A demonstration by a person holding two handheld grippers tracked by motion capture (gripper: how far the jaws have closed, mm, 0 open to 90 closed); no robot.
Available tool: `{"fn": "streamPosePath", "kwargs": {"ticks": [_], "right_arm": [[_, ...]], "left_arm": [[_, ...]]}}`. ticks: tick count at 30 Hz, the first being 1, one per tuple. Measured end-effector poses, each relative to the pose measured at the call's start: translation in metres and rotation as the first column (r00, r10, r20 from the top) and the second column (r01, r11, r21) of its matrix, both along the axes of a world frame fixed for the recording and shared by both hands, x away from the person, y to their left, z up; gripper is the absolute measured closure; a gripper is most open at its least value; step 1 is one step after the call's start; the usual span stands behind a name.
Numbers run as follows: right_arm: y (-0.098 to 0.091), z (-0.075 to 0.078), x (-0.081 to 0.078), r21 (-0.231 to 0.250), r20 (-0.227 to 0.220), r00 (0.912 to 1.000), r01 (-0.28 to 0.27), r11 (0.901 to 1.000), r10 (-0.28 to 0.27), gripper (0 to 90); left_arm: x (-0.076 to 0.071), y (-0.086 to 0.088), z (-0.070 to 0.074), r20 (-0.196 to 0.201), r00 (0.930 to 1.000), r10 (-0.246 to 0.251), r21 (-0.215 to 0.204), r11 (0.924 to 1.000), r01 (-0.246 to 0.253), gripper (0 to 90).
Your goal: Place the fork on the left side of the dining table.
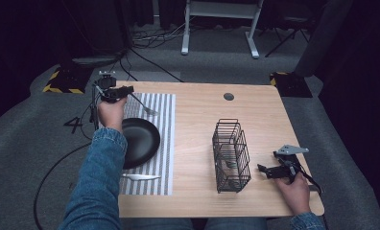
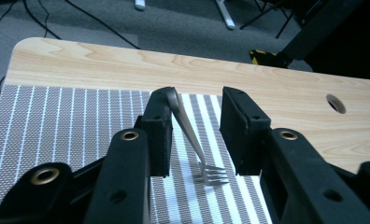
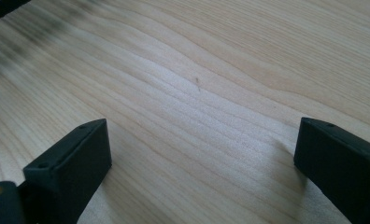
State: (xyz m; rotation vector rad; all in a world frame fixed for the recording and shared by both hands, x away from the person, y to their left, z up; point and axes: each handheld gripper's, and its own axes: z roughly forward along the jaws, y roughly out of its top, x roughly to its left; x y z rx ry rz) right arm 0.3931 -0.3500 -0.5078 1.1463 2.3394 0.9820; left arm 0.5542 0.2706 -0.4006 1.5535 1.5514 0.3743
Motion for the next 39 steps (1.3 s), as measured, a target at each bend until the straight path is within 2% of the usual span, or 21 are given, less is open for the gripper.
{"fn": "streamPosePath", "kwargs": {"ticks": [13, 17, 23, 26, 31, 39], "right_arm": [[0.000, 0.000, 0.000, 0.000, 0.000, 1.0000, 0.000, 1.0000, 0.000, 4.0], [0.000, 0.000, 0.000, 0.000, 0.000, 1.0000, 0.000, 1.0000, 0.000, 4.0], [0.000, 0.000, 0.000, 0.000, 0.000, 1.0000, 0.000, 1.0000, 0.000, 4.0], [0.000, 0.000, 0.000, 0.000, 0.000, 1.0000, 0.000, 1.0000, 0.000, 4.0], [0.000, 0.000, 0.000, 0.000, 0.000, 1.0000, 0.000, 1.0000, 0.000, 4.0], [0.000, 0.000, 0.000, 0.000, 0.000, 1.0000, 0.000, 1.0000, 0.000, 4.0]], "left_arm": [[0.003, 0.008, -0.012, -0.030, 0.9992, 0.027, 0.006, 0.9996, -0.027, 60.1], [0.004, 0.013, -0.018, -0.054, 0.9978, 0.039, 0.022, 0.9991, -0.038, 59.8], [0.006, 0.020, -0.027, -0.079, 0.9952, 0.057, 0.020, 0.9982, -0.056, 57.9], [0.008, 0.021, -0.034, -0.109, 0.9927, 0.052, 0.024, 0.9985, -0.049, 56.8], [0.010, 0.021, -0.042, -0.130, 0.9904, 0.046, 0.022, 0.9988, -0.044, 55.9], [0.010, 0.027, -0.044, -0.137, 0.9887, 0.061, 0.022, 0.9980, -0.059, 55.2]]}}
